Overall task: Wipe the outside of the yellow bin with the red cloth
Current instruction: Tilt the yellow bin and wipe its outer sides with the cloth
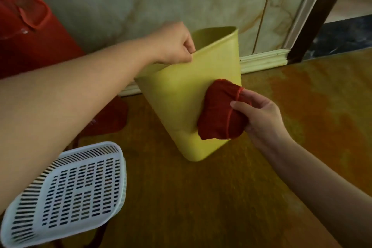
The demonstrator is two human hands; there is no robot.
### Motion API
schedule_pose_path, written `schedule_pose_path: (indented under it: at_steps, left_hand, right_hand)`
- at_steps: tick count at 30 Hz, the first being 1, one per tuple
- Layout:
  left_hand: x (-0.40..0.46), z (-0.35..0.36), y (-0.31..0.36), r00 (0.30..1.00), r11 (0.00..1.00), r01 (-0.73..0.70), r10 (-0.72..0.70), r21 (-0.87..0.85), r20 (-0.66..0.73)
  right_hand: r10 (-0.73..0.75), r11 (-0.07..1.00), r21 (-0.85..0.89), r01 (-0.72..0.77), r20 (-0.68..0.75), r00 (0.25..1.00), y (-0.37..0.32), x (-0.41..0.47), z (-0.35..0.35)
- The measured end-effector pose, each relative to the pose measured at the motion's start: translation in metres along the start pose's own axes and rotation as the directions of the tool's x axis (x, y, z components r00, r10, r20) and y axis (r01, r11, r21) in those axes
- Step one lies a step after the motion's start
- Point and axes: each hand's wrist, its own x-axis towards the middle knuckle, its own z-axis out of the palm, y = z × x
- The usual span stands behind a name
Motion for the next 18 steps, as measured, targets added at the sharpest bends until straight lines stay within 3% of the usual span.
schedule_pose_path:
  at_steps: [4,9,15,18]
  left_hand:
    - [-0.001,0.002,-0.011,0.983,0.966,0.182,-0.185,-0.185,-0.001]
    - [-0.021,0.001,-0.048,0.882,0.748,0.467,-0.434,-0.472,0.184]
    - [-0.037,-0.003,-0.061,0.840,0.632,0.532,-0.480,-0.564,0.255]
    - [-0.035,-0.002,-0.060,0.841,0.625,0.529,-0.474,-0.574,0.259]
  right_hand:
    - [-0.130,0.982,-0.143,0.122,-0.049,0.990,-0.015,-0.004,-0.011]
    - [-0.219,0.907,-0.387,0.163,-0.104,0.970,-0.021,0.004,-0.022]
    - [-0.294,0.781,-0.602,0.165,-0.121,0.948,-0.006,0.019,-0.017]
    - [-0.407,0.731,-0.628,0.267,-0.088,0.909,-0.019,0.026,-0.009]
